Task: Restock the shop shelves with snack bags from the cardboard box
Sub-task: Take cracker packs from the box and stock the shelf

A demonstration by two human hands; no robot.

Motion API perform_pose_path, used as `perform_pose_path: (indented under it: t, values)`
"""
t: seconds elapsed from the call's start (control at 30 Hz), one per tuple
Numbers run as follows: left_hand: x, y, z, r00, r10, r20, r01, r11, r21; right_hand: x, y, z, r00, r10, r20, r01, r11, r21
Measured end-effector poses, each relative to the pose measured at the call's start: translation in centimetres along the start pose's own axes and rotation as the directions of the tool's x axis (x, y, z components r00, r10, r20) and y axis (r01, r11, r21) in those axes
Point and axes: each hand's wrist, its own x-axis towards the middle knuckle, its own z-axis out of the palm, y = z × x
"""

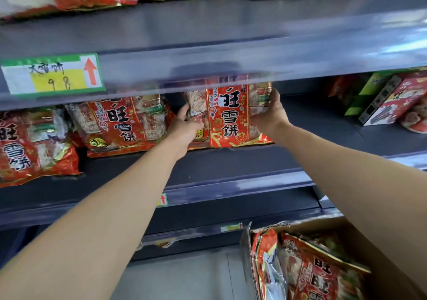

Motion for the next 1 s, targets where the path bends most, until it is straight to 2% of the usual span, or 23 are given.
perform_pose_path:
  t: [0.17, 0.4, 0.57, 0.7, 1.0]
  values:
    - [1.8, -1.1, 0.8, 0.998, 0.046, -0.045, -0.045, 0.999, 0.004, -2.7, -2.1, 0.3, 1.000, 0.000, -0.018, 0.000, 1.000, -0.005]
    - [3.2, -1.0, 1.7, 0.990, 0.108, -0.086, -0.105, 0.994, 0.041, -1.2, -0.9, 0.9, 0.998, -0.045, -0.051, 0.045, 0.999, 0.007]
    - [4.8, -0.1, 1.7, 0.979, 0.142, -0.148, -0.143, 0.990, 0.001, 0.1, -1.1, 1.7, 0.990, -0.104, -0.096, 0.112, 0.990, 0.084]
    - [6.2, 0.1, 1.9, 0.961, 0.133, -0.241, -0.164, 0.980, -0.113, 1.0, -0.9, 2.3, 0.979, -0.166, -0.116, 0.179, 0.977, 0.119]
    - [8.7, 1.0, 1.6, 0.959, 0.097, -0.266, -0.136, 0.982, -0.133, 2.9, -1.9, 2.5, 0.971, -0.192, -0.145, 0.198, 0.980, 0.029]
